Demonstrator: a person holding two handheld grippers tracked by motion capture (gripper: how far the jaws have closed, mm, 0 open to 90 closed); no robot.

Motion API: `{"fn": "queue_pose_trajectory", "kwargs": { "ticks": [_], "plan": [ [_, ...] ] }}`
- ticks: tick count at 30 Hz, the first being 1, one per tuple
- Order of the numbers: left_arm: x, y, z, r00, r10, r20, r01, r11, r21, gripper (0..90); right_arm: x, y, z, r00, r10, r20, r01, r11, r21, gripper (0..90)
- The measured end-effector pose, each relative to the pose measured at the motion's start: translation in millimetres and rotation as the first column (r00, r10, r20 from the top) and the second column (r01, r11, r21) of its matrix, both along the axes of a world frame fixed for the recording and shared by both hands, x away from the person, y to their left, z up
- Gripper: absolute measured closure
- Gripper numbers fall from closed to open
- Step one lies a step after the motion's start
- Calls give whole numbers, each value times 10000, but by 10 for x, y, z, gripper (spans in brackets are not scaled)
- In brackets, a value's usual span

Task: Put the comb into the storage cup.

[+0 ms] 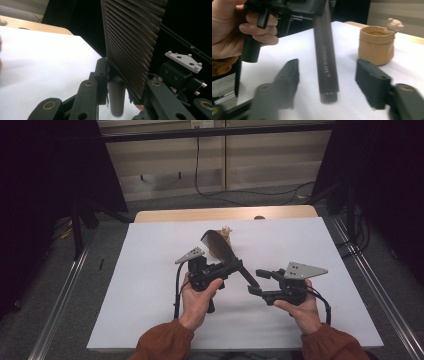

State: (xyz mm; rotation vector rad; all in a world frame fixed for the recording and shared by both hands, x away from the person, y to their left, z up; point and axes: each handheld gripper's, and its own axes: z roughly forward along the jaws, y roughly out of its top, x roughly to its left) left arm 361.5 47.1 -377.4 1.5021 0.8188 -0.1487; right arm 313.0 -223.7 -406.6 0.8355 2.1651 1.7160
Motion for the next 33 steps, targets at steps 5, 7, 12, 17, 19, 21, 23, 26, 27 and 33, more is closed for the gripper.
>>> {"fn": "queue_pose_trajectory", "kwargs": {
  "ticks": [5,7,12,17,19,21,23,26,27,33],
  "plan": [
    [23,60,-10,9992,123,371,-143,9984,554,730,-4,-22,-3,9996,-249,-105,248,9996,-99,187],
    [35,92,-3,9987,205,470,-237,9974,678,730,-5,-30,-9,9992,-363,-153,361,9993,-131,161],
    [44,157,46,9952,457,867,-535,9945,898,730,-10,-58,-11,9977,-644,-199,641,9978,-164,99],
    [70,204,54,9936,500,1013,-610,9922,1090,730,-25,-91,6,9940,-1087,-106,1086,9940,-130,68],
    [78,215,55,9928,533,1074,-658,9910,1166,730,-30,-99,10,9920,-1259,-70,1258,9919,-168,50],
    [82,226,62,9903,576,1264,-743,9885,1320,731,-37,-107,9,9906,-1366,-19,1365,9905,-168,36],
    [83,233,68,9883,623,1393,-821,9865,1416,731,-42,-118,7,9888,-1493,28,1493,9885,-248,28],
    [86,249,83,9853,707,1555,-948,9836,1534,730,-45,-129,6,9880,-1543,17,1543,9878,-194,28],
    [88,253,90,9850,694,1581,-941,9835,1547,731,-47,-129,7,9871,-1602,48,1603,9868,-250,28],
    [104,310,137,9813,779,1760,-1060,9821,1560,730,-83,-137,-3,9772,-2081,417,2099,9768,-433,28]
  ]
}}
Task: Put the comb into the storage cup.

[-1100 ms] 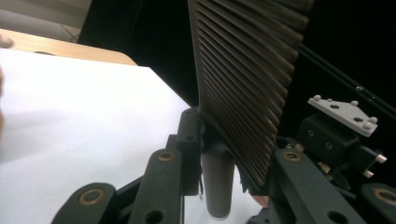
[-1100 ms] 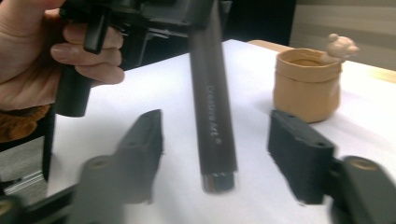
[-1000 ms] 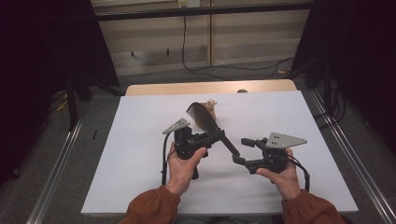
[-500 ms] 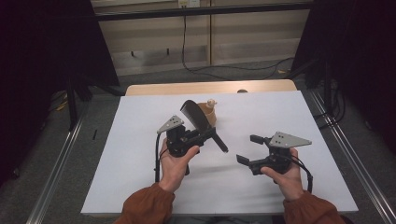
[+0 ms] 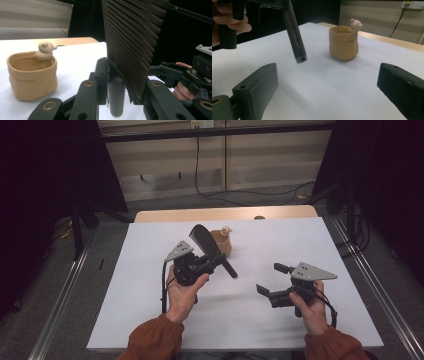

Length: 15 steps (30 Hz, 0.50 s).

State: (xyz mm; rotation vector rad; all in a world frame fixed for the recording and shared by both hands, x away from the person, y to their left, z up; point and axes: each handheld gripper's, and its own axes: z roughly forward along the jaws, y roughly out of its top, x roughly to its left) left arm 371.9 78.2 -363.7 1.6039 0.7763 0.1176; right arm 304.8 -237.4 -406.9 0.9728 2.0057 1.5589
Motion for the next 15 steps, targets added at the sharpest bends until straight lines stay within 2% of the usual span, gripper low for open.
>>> {"fn": "queue_pose_trajectory", "kwargs": {
  "ticks": [8,12,15],
  "plan": [
    [14,61,35,9992,221,339,-232,9993,309,731,-78,-77,-15,9972,-545,520,541,9985,97,28],
    [15,84,48,9987,237,450,-255,9988,408,731,-136,-108,-22,9922,-954,802,948,9954,119,19],
    [25,111,49,9988,287,391,-305,9985,450,731,-168,-152,-24,9863,-1301,1015,1301,9915,67,19]
  ]
}}
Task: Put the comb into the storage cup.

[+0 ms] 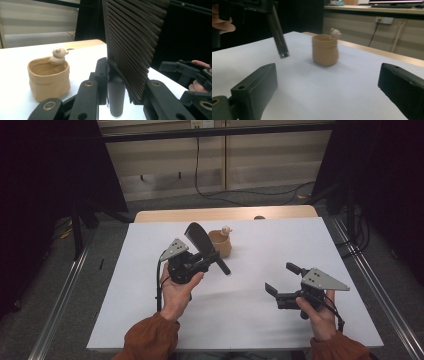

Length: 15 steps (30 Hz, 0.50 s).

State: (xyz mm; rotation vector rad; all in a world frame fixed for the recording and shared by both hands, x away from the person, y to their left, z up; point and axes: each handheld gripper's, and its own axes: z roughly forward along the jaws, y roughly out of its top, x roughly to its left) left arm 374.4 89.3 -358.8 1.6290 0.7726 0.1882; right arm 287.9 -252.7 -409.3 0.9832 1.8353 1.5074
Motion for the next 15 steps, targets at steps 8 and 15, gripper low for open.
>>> {"fn": "queue_pose_trajectory", "kwargs": {
  "ticks": [8,15],
  "plan": [
    [31,88,9,9997,210,89,-211,9997,132,732,-92,-136,-4,9974,-700,186,698,9975,80,14],
    [55,149,80,9990,334,311,-343,9990,287,732,-186,-227,1,9935,-1043,452,1036,9945,182,12]
  ]
}}
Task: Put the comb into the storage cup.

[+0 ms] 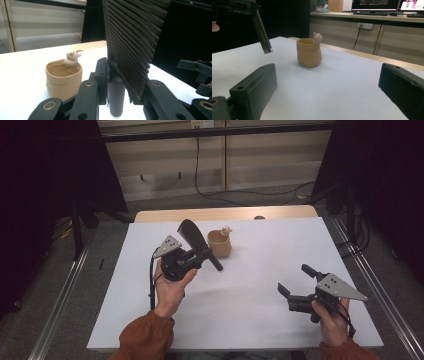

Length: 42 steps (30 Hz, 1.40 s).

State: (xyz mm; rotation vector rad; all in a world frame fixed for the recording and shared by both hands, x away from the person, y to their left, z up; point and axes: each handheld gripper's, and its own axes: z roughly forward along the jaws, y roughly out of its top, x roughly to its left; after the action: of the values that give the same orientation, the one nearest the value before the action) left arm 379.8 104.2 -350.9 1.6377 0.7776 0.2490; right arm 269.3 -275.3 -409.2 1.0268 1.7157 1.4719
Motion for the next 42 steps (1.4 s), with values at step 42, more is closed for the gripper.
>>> {"fn": "queue_pose_trajectory", "kwargs": {
  "ticks": [42],
  "plan": [
    [518,116,377,9890,1367,568,-1380,9903,187,732,-130,-188,-127,9939,-1099,-93,1097,9938,-206,0]
  ]
}}
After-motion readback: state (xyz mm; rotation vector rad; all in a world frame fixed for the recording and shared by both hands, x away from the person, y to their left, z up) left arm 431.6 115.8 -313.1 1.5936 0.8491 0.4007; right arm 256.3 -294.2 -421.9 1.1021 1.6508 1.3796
